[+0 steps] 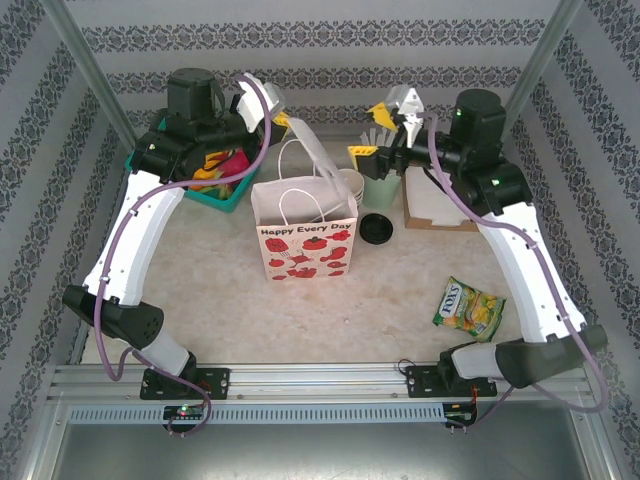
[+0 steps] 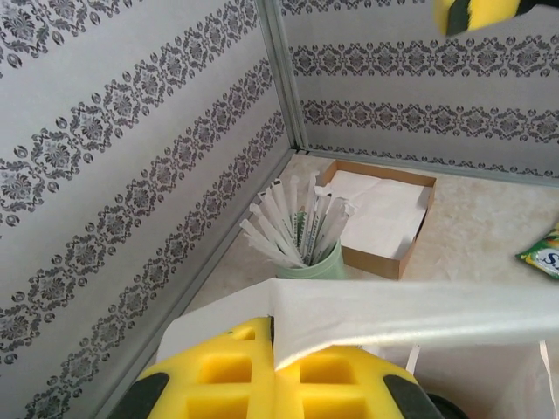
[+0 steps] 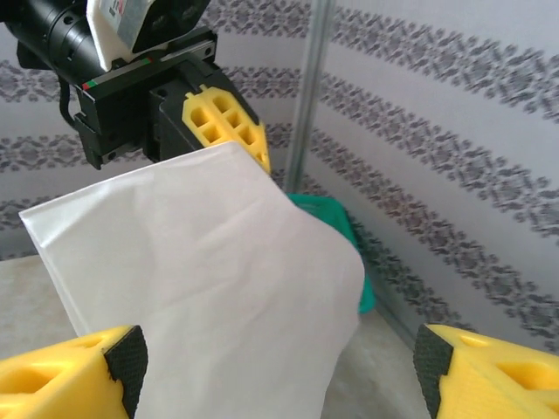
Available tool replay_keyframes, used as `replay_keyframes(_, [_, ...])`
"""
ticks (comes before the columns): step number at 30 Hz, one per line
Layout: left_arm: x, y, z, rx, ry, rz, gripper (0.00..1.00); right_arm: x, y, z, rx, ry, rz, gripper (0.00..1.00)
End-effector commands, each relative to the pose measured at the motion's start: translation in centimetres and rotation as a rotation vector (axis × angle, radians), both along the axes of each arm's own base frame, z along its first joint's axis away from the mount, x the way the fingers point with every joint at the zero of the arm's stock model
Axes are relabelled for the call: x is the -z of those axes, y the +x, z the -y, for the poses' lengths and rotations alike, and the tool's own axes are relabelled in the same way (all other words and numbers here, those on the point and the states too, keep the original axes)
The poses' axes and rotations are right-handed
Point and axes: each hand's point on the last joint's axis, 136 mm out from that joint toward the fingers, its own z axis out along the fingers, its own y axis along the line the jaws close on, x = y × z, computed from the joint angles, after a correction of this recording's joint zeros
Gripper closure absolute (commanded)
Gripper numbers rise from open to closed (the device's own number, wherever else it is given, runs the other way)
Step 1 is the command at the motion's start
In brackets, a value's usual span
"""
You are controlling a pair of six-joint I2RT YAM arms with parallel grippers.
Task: Pack the takeout coffee
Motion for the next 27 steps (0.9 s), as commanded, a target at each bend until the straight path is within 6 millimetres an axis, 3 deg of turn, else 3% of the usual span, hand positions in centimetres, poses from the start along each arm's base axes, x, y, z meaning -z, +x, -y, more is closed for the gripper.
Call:
replay_keyframes(1, [-1.6,-0.2,-0.1,-0.01,-0.042,0.034,1.0,0.1,0.7,0.7,0.05,-0.034,0.063,0.17])
replay_keyframes(5, [-1.9,-0.4,0.2,0.016,-0.059,0.035,1.0,1.5,2.3,0.4,0.064,-0.059,0.037,0.14])
replay_keyframes(10, [-2.7,-2.3,1.3,0.128,-0.092,0.019,1.0,1.8,0.8,-3.1,-0.135,-0.071,0.068,0.02])
replay_keyframes(21, [-3.1,-4.9,2.1,0.247,-0.117,-0.032,1.0,1.8,0.7,-8.2,-0.301,-0.127,0.167,0.02])
replay_keyframes(25, [-3.4,-5.2,2.2,0.256,-0.135,-0.046,1.0,1.8,-0.6,-10.1,-0.36,-0.14,0.177,0.07])
replay_keyframes(27, [-3.5,-5.5,2.2,0.268,-0.14,-0.049,1.0,1.9,0.0,-10.5,-0.33,-0.156,0.168,0.19])
